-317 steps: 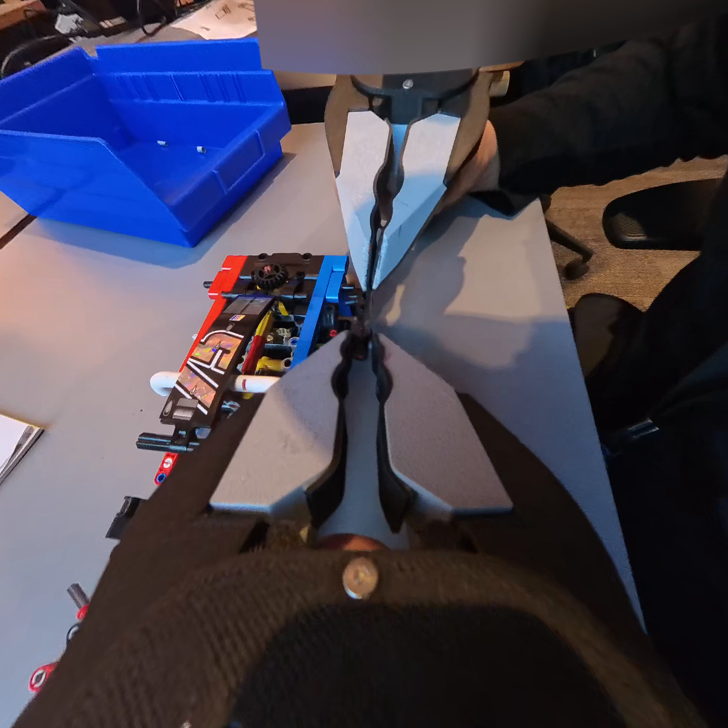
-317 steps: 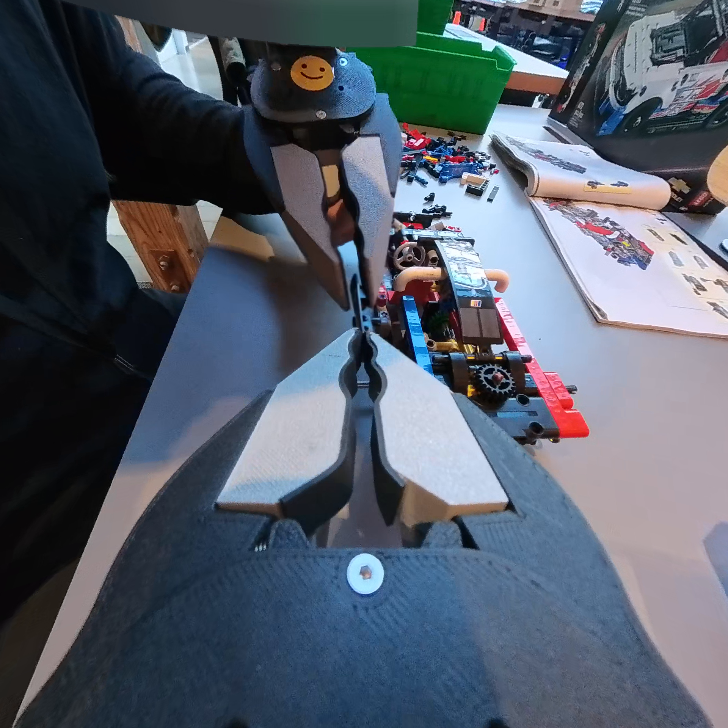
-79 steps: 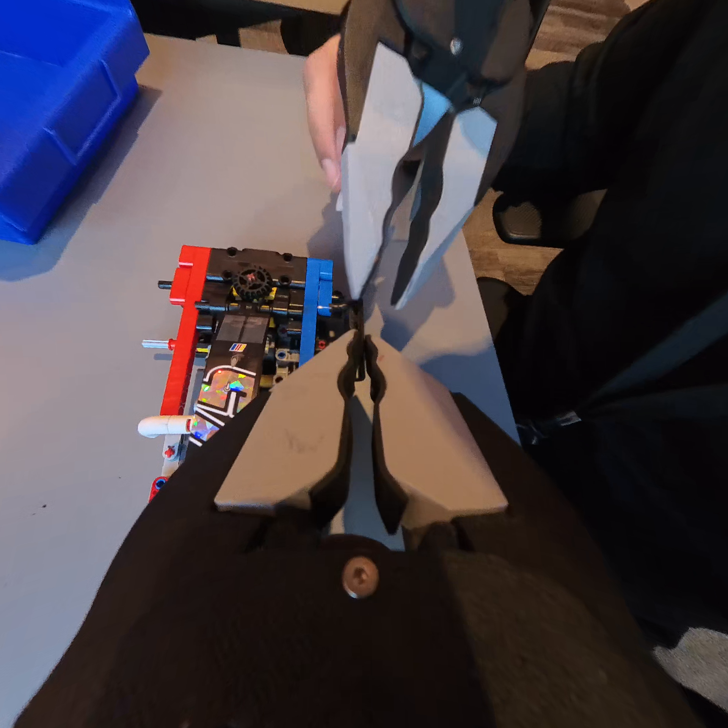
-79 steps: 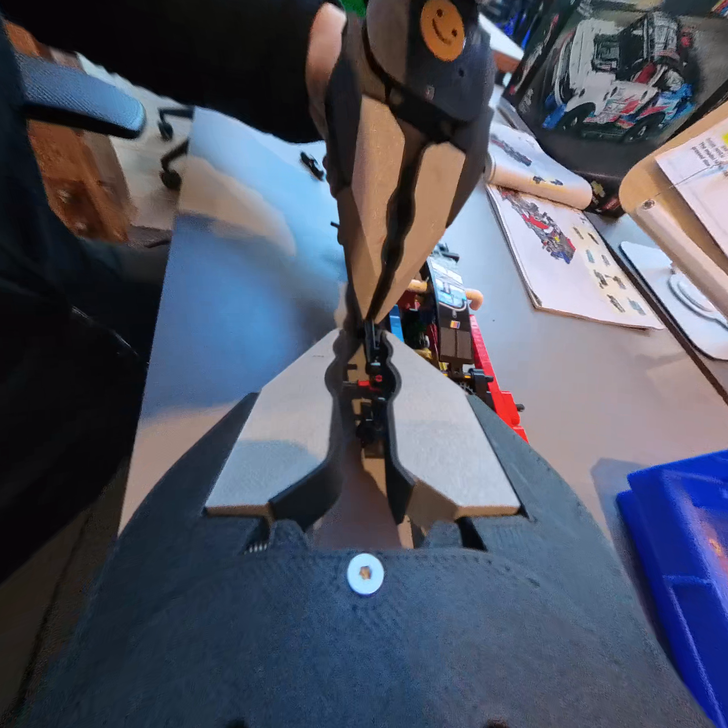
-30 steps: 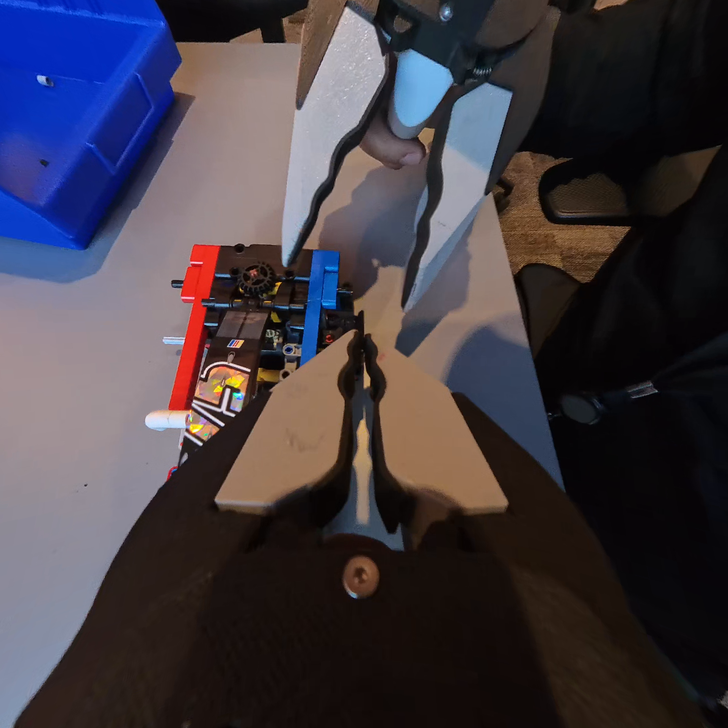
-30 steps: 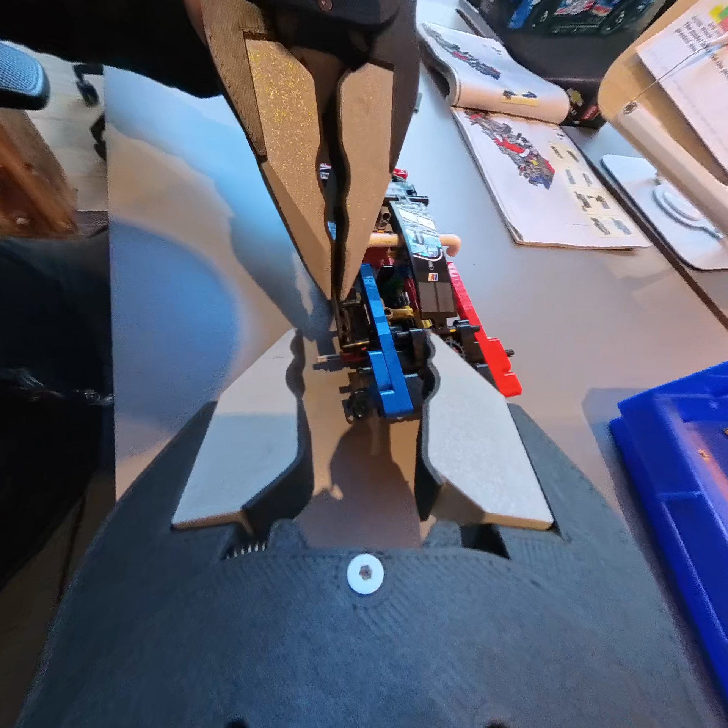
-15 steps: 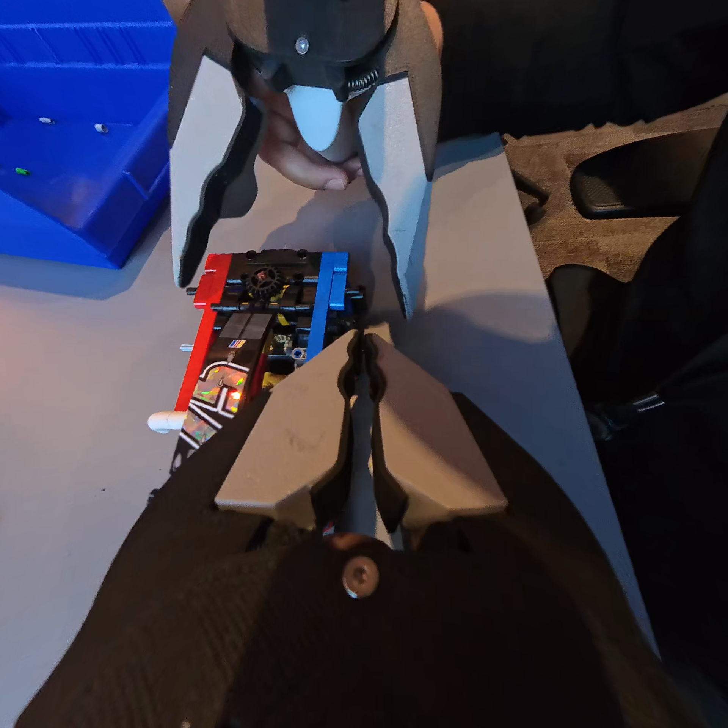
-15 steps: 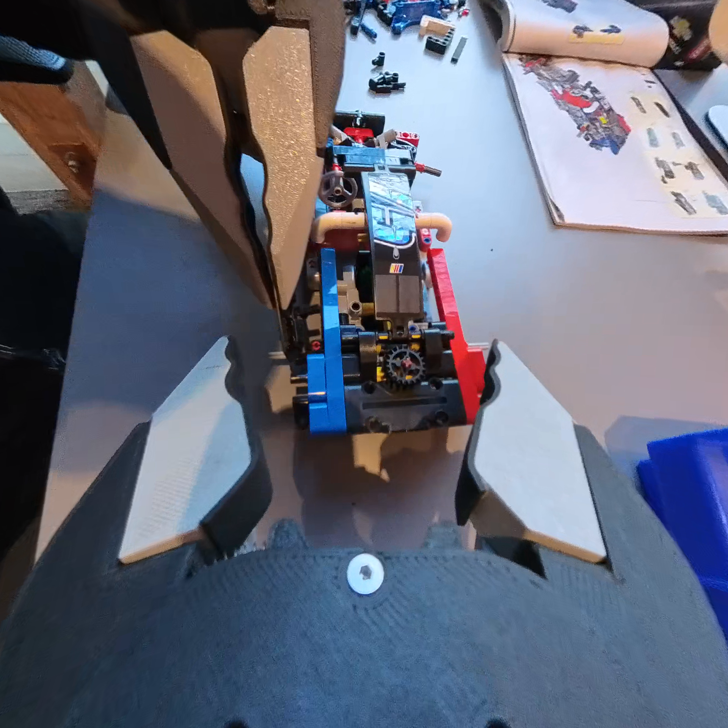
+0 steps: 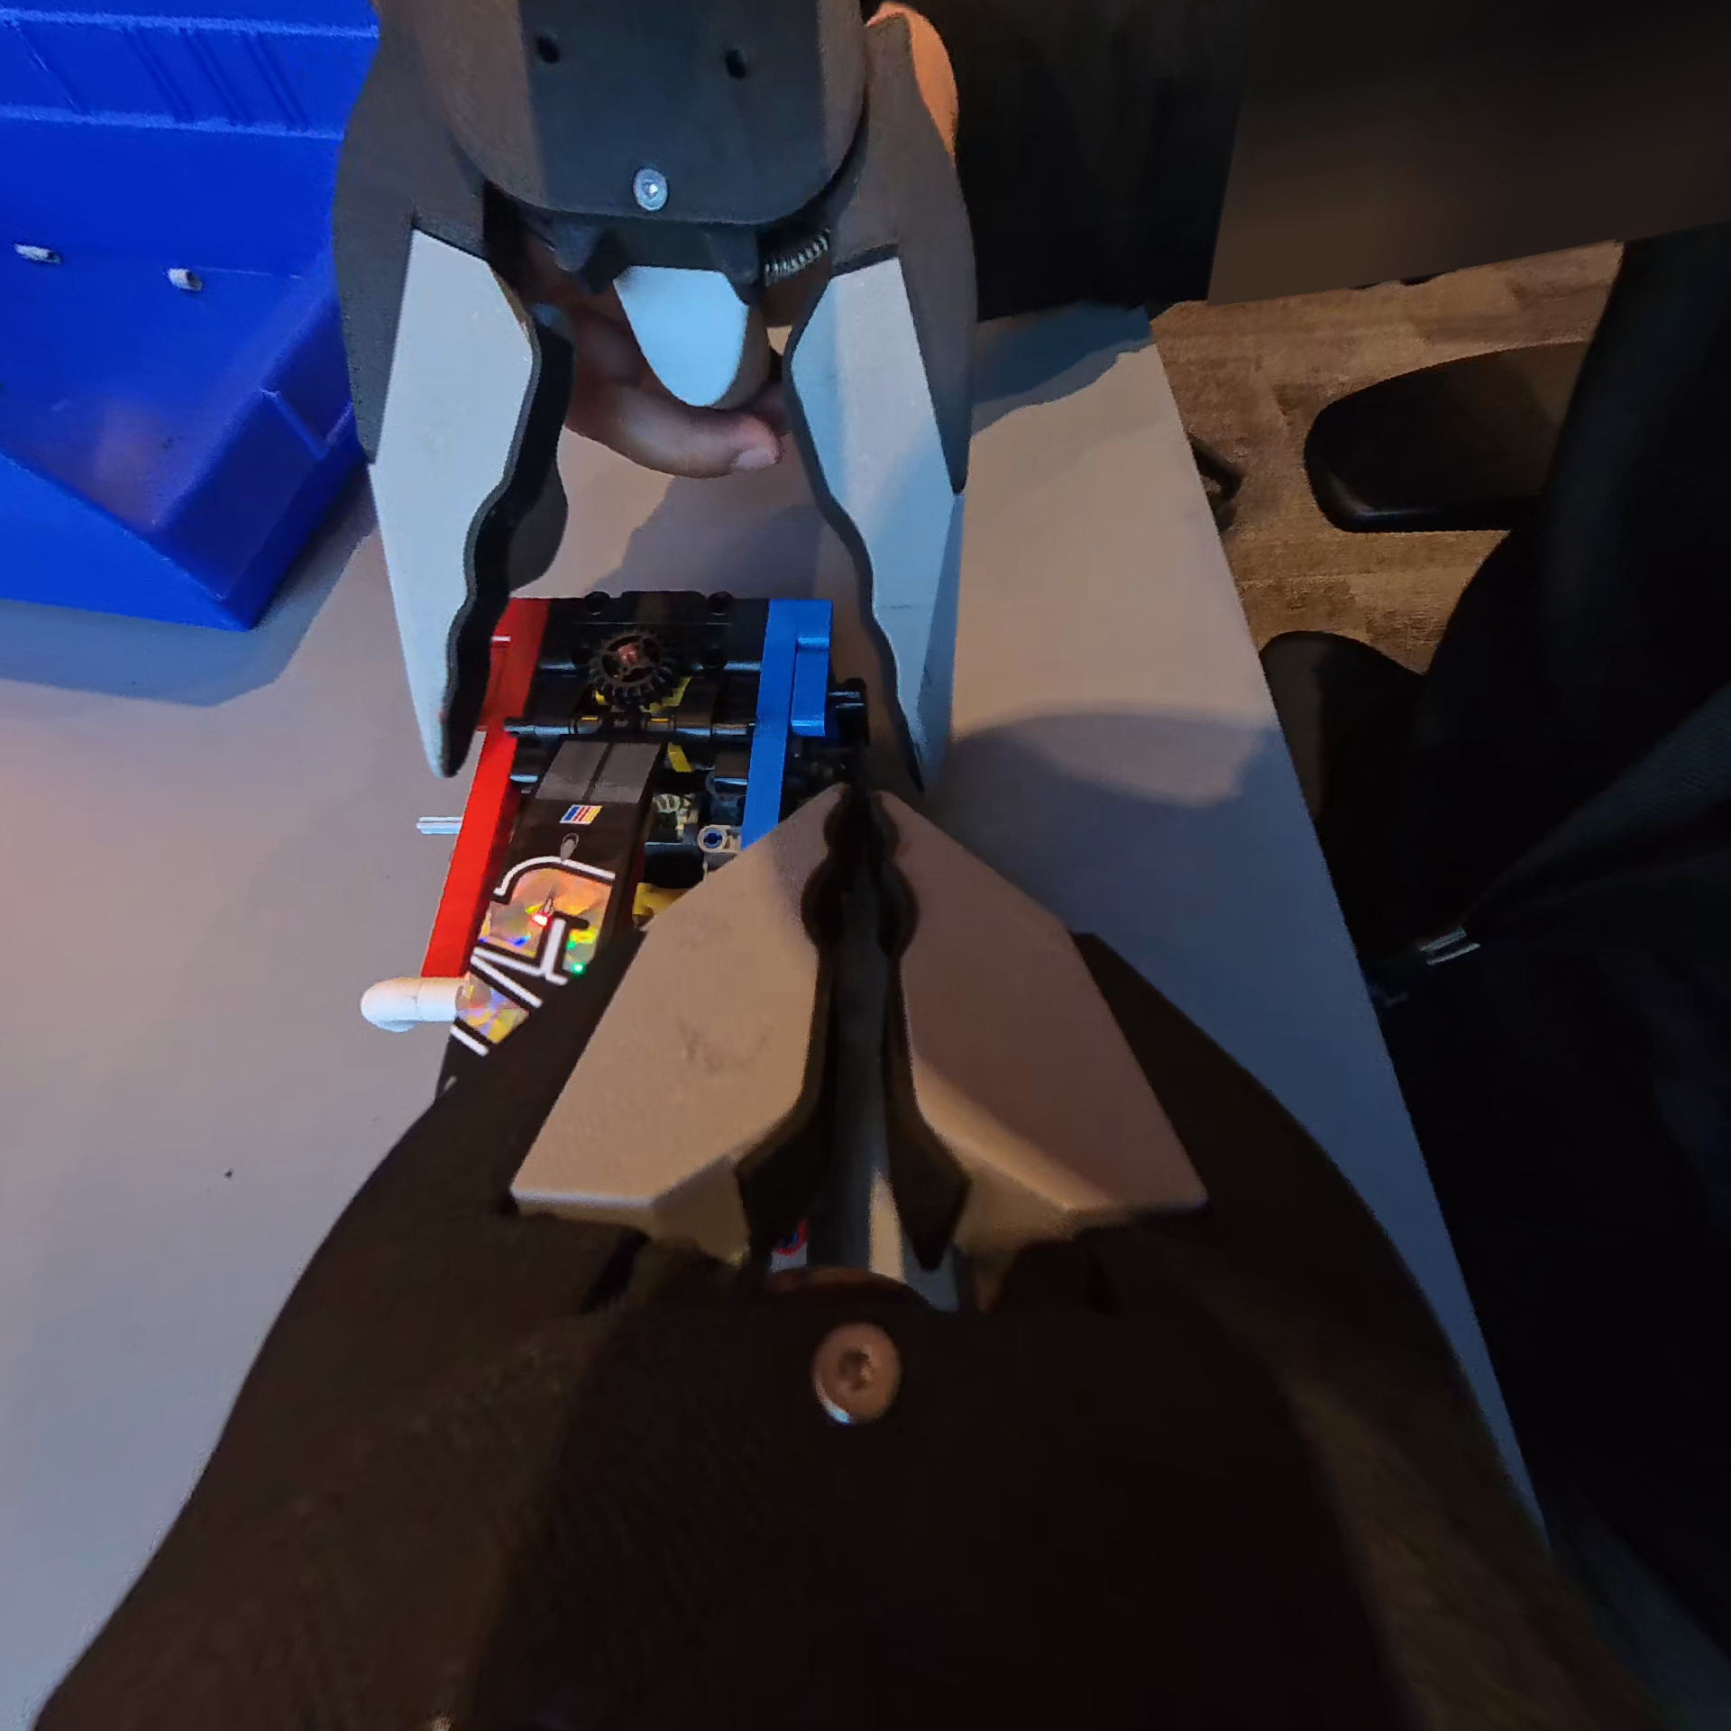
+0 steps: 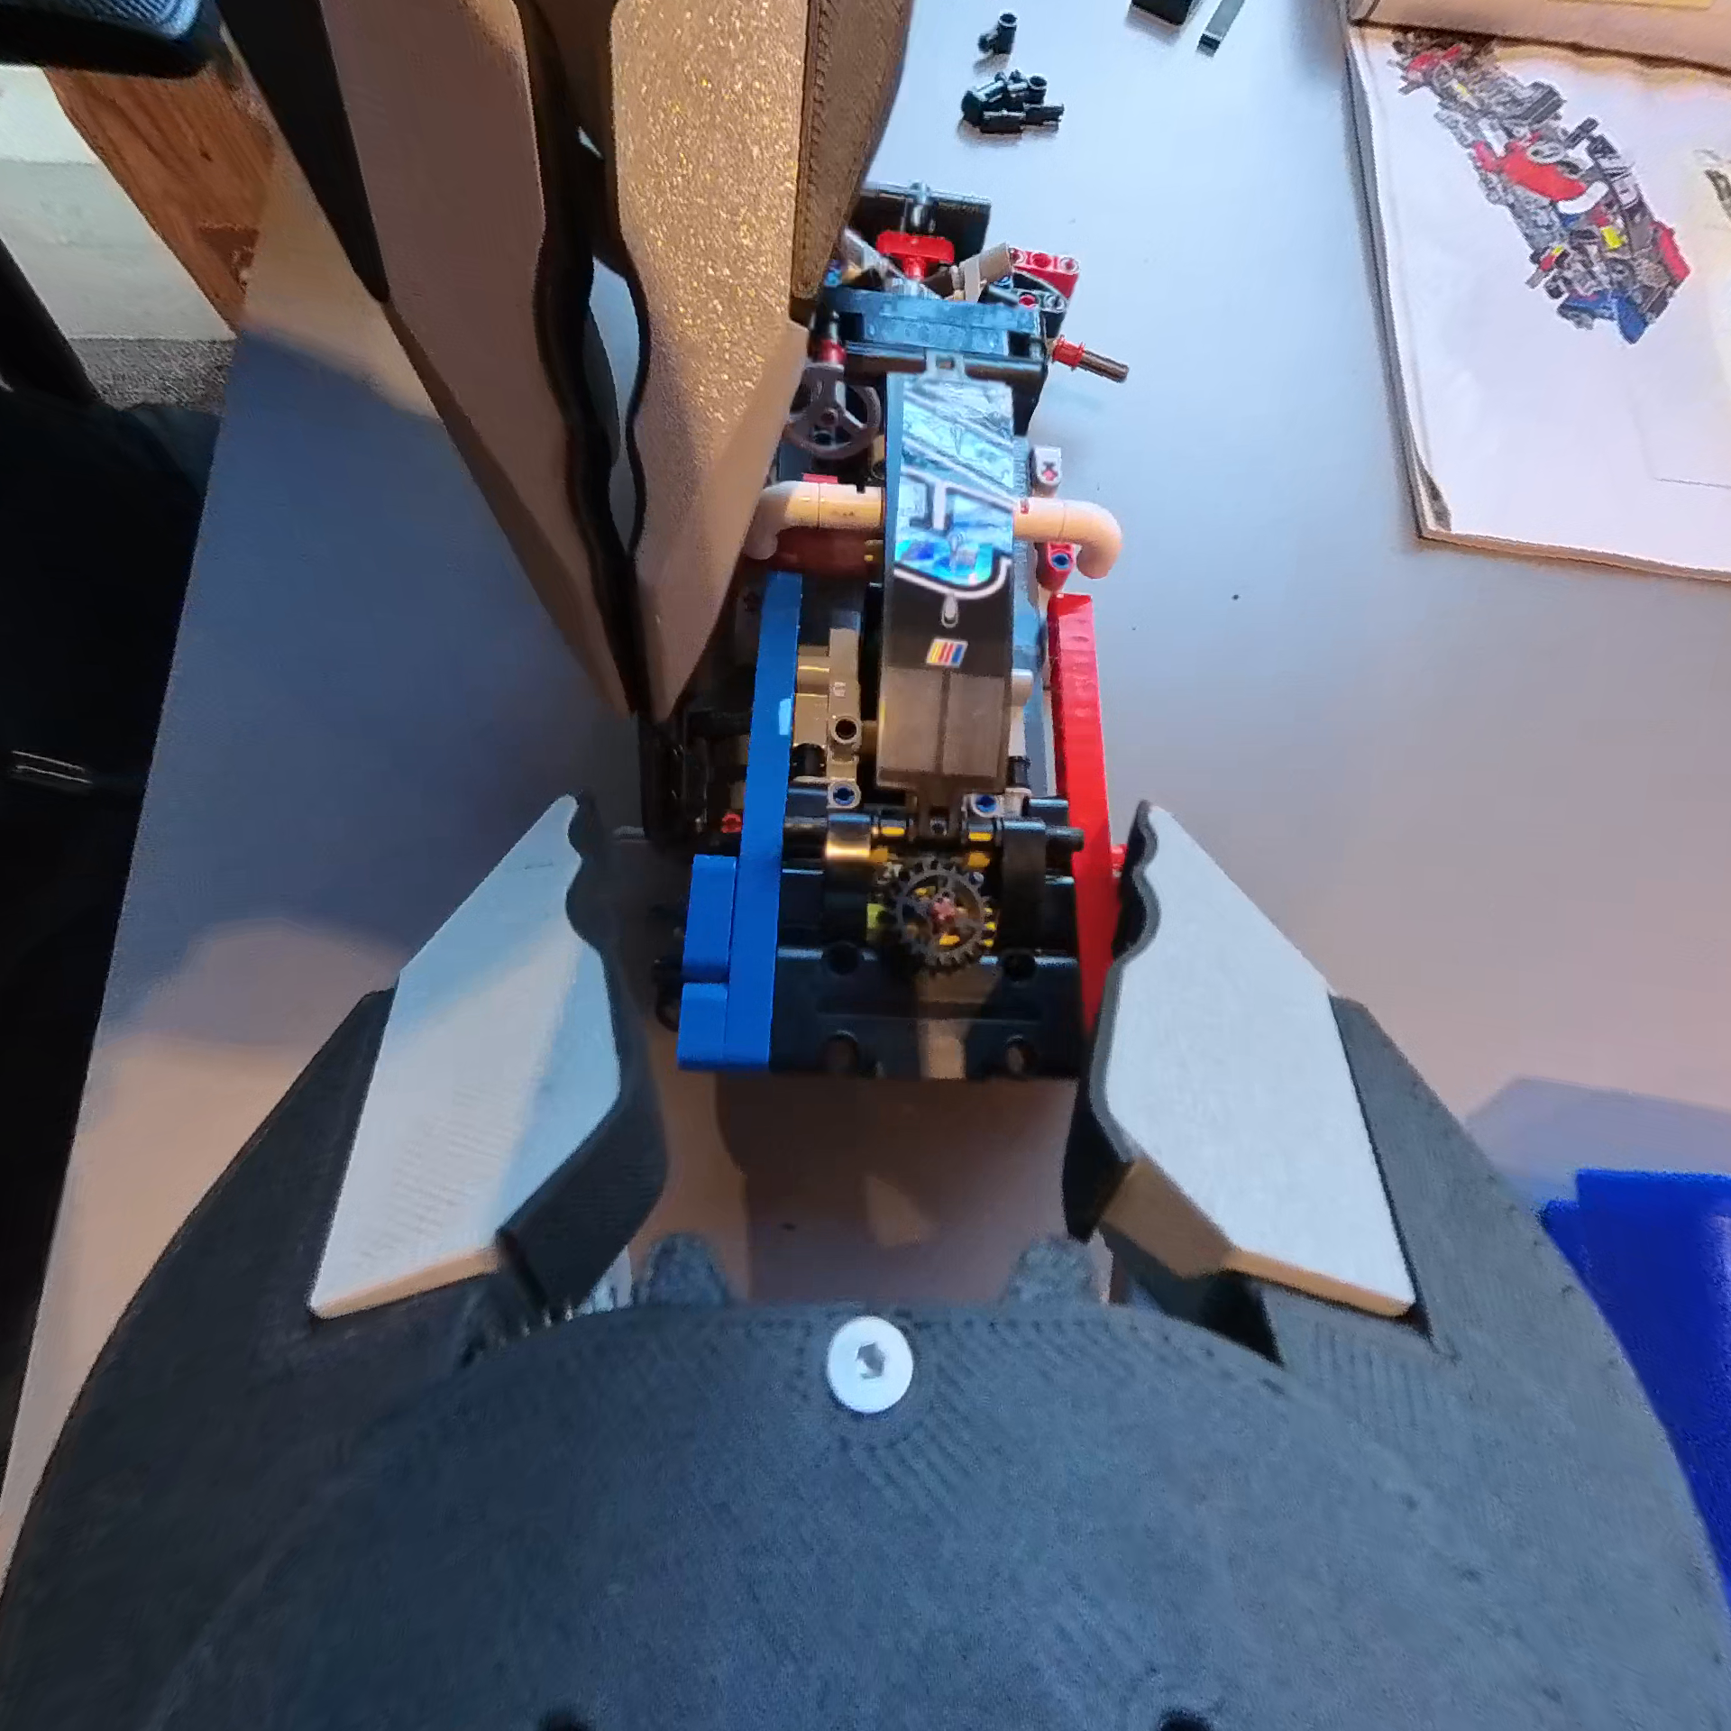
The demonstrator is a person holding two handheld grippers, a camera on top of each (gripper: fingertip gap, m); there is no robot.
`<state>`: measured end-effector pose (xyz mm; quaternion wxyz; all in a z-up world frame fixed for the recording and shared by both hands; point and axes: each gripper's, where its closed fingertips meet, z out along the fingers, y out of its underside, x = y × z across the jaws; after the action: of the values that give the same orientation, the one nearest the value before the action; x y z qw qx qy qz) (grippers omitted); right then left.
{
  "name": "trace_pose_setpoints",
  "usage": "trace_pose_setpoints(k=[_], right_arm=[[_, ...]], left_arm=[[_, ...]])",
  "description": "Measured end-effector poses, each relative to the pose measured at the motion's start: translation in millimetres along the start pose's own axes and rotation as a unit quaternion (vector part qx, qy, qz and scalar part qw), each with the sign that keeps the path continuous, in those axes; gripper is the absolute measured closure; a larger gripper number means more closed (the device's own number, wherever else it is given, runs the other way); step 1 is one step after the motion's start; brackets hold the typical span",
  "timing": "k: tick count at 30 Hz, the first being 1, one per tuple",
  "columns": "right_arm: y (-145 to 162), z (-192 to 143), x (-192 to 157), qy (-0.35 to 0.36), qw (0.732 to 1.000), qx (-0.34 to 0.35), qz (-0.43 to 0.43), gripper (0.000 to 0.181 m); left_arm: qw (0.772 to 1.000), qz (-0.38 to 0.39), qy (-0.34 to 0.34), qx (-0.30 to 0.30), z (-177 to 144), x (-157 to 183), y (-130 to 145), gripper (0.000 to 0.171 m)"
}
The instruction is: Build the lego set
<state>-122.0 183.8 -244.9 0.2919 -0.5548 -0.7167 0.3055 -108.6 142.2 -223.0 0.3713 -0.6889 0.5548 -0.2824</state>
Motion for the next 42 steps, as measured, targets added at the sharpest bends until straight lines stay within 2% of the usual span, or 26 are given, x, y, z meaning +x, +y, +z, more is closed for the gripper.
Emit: trace_pose_setpoints(k=[6,24,34,42], right_arm=[[0,2,1,0.004,1.0,0.002,-0.006,0.079],[0,2,6,0.025,0.999,0.022,-0.004,0.084],[2,3,8,0.042,0.999,0.005,-0.016,0.086],[1,1,8,0.032,0.999,0.017,0.0,0.085]], left_arm=[[0.999,-0.03,0.026,0.028,-4,1,-7,0.171],[0.996,-0.073,0.049,0.035,-4,-6,-6,0.171],[0.997,-0.038,0.015,0.059,-8,-8,-7,0.171],[0.998,-0.024,0.012,0.054,-6,-7,-6,0.171]])
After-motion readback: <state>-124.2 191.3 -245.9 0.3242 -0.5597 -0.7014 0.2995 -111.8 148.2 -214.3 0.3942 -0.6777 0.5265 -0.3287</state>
